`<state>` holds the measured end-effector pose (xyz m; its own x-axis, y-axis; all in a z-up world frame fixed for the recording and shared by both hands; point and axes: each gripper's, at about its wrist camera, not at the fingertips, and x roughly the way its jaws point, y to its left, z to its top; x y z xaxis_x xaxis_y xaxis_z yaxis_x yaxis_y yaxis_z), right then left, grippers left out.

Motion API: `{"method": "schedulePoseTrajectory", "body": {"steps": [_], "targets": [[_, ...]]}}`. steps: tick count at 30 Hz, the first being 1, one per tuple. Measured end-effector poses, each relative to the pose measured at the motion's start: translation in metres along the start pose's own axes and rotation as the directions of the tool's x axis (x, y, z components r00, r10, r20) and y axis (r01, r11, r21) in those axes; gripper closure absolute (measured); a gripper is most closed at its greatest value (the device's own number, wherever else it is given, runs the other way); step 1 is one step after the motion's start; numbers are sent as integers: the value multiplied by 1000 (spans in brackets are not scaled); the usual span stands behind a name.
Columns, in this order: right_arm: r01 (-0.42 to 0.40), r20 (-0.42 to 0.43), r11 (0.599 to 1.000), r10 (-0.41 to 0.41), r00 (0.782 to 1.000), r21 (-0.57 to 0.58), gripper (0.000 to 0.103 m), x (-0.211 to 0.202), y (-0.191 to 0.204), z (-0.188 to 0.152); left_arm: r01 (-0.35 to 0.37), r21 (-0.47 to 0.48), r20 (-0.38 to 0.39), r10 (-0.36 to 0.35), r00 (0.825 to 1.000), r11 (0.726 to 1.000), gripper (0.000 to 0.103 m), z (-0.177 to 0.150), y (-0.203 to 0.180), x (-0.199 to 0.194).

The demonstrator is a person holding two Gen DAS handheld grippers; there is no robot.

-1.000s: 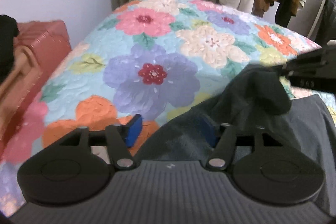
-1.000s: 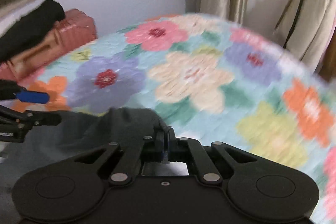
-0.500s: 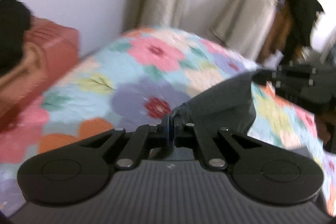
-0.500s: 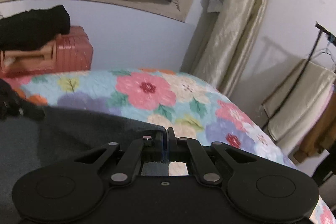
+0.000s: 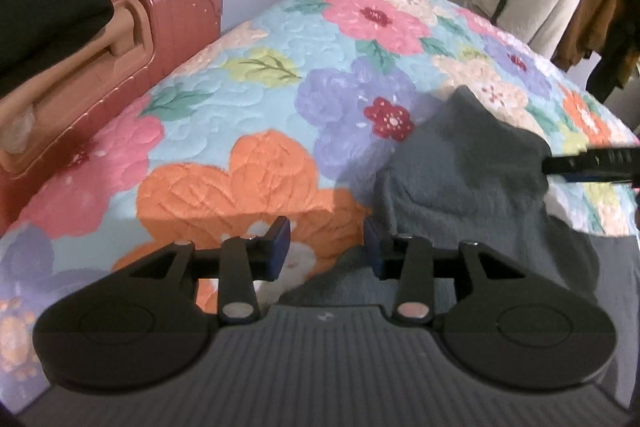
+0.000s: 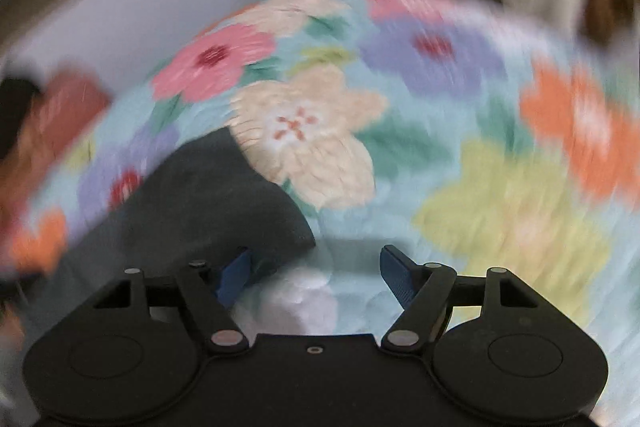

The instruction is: Fold clothes

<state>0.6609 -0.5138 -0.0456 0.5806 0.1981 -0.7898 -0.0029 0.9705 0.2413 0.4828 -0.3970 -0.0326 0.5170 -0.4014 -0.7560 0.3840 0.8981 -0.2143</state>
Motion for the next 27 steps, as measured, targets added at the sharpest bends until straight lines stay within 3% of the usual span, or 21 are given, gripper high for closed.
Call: {"method": "schedulePoseTrajectory", "body": {"steps": [3, 4, 5, 6, 7, 10, 12, 13, 15, 17, 19, 20, 23, 27], "targets": [[-71, 29, 995, 69, 997, 72, 24, 10, -2, -4, 8, 1, -5, -8, 1000, 1000, 62, -6, 1, -14], [-95, 40, 991, 91, 995, 96, 35, 13, -3, -5, 4, -3, -7, -4, 1000, 1000, 62, -9, 2, -18], [-118, 51, 986, 113, 992, 119, 59, 16, -4, -6, 1, -4, -10, -1, 1000, 1000, 62, -12, 4, -21], [-142, 63, 980, 135, 989, 142, 95, 19, -4, -7, -1, -5, -13, 1, 1000, 1000, 62, -15, 6, -23], [-133, 78, 985, 124, 989, 111, 97, 19, 2, -7, -7, -7, -15, 7, 1000, 1000, 62, -19, 8, -27], [8, 144, 999, -3, 990, -35, 99, 10, 24, 1, -75, -5, 14, 75, 997, 997, 62, -34, 19, -44], [120, 181, 990, -103, 978, -80, 99, 5, 34, 7, -168, -36, 87, 171, 981, 985, 62, -44, 31, -66], [175, 201, 979, -152, 968, -101, 97, 2, 39, 10, -192, -55, 115, 198, 974, 980, 62, -48, 38, -77], [263, 225, 955, -229, 947, -135, 86, -2, 48, 15, -179, -110, 121, 192, 974, 978, 57, -54, 57, -99], [213, 215, 967, -180, 960, -140, 82, -8, 55, 11, -141, -155, 89, 156, 984, 978, 55, -64, 71, -115], [111, 197, 985, -85, 977, -129, 60, -17, 66, 2, -128, -192, 65, 143, 988, 973, 55, -78, 82, -130], [58, 185, 991, -35, 982, -121, 57, -21, 72, -3, -131, -211, 53, 145, 988, 969, 55, -86, 87, -137], [-81, 106, 985, 98, 990, -153, 56, -29, 102, -21, -131, -278, 14, 140, 990, 952, 55, -110, 101, -154], [-237, -10, 942, 242, 970, -238, 52, -41, 148, -52, -67, -350, 15, 77, 997, 935, 55, -149, 117, -181]]}}
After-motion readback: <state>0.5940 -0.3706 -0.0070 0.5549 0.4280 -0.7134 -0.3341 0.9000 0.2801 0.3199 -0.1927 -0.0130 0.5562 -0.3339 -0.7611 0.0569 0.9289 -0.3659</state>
